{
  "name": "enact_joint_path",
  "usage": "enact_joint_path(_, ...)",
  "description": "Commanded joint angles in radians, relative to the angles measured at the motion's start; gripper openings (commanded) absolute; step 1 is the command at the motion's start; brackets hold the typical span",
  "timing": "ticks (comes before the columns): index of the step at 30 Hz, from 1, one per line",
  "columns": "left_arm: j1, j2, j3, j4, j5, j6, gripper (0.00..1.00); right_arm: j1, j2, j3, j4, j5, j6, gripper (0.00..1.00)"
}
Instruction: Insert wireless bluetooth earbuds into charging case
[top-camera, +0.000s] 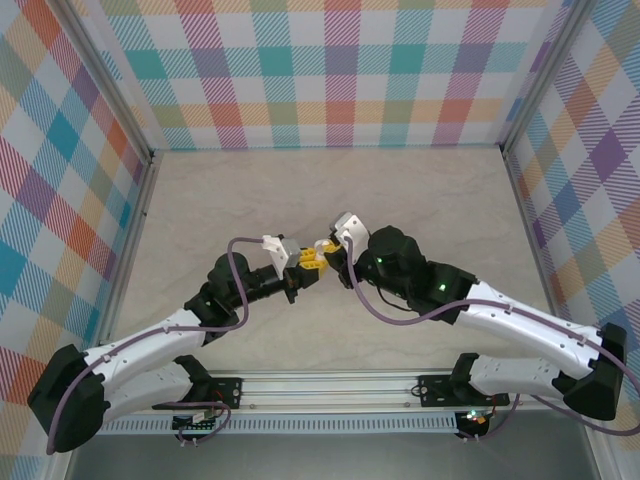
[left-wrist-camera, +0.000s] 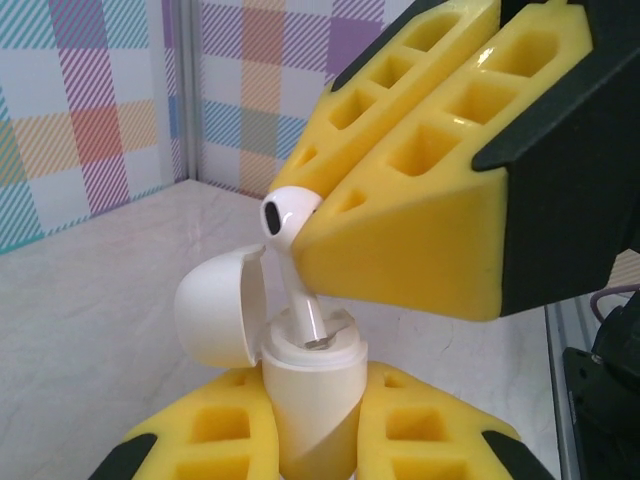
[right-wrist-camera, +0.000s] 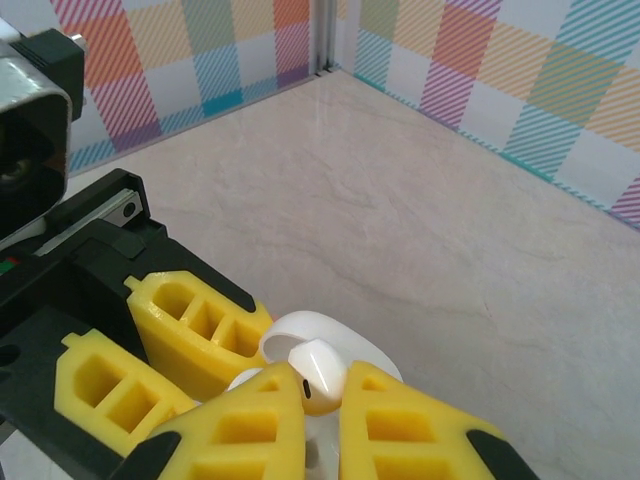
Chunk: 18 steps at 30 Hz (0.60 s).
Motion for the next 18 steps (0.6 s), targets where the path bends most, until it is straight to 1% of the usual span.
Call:
enact_joint_path(1, 0.006, -0.036, 0.021, 0.111, -0.016, 0.003, 0.0, 0.0, -0.002, 0.018, -0.092, -0.036, 0.0, 0.11)
enact_joint_path(7, 0.006, -0.045, 0.027, 0.076, -0.043, 0.011, 0.0, 0.023, 0.02, 0.036, -0.127, 0.008, -0.059, 0.11)
enact_joint_path(18, 0.005, -0.045, 0.039, 0.058, -0.053, 0.015, 0.0, 0.069, 0.091, 0.071, -0.156, 0.062, -0.157, 0.11)
